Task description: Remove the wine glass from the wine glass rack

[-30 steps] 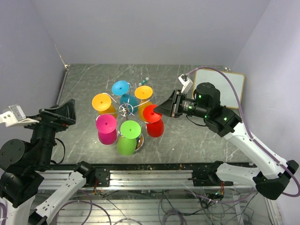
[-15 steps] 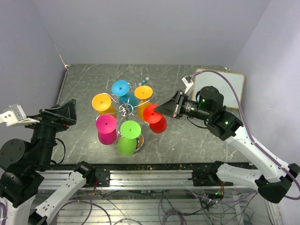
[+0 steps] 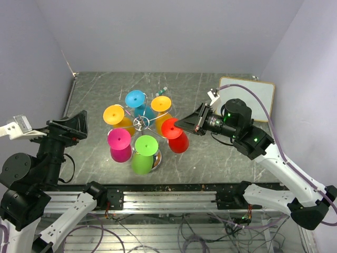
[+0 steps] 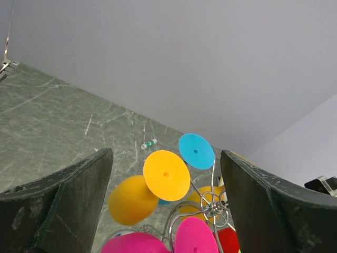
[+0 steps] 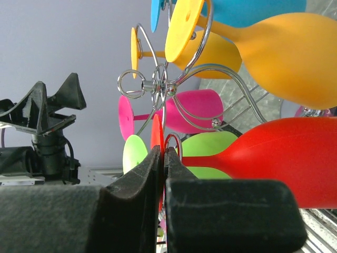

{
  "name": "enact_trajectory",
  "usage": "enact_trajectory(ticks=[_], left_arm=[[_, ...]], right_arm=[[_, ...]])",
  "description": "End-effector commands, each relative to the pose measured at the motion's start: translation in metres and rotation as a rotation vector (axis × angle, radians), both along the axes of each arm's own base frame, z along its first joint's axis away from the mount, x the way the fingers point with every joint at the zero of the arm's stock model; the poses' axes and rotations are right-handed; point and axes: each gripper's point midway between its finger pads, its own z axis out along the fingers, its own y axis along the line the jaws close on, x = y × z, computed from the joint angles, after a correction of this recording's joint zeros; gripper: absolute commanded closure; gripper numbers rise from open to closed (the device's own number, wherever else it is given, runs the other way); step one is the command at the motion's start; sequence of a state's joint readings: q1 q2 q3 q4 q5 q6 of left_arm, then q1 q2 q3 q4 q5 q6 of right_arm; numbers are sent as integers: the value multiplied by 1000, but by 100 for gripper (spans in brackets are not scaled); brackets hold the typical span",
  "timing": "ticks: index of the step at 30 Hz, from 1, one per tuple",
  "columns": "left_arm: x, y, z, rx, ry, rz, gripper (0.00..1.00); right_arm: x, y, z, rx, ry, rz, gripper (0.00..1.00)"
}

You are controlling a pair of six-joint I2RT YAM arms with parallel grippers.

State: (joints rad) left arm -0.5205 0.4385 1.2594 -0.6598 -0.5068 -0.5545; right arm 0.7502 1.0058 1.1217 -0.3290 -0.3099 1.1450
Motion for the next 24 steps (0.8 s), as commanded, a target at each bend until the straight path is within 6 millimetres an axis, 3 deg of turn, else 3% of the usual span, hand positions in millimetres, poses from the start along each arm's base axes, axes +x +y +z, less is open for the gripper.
enact_trajectory(ticks=[1, 24], left_arm=[[4, -3, -2, 3, 10, -5, 7], [7, -6, 1, 5, 7, -9, 7]], right_arm=[[-6, 1, 3, 33, 34, 13, 100], [-26, 13, 22, 134, 38, 154, 100]])
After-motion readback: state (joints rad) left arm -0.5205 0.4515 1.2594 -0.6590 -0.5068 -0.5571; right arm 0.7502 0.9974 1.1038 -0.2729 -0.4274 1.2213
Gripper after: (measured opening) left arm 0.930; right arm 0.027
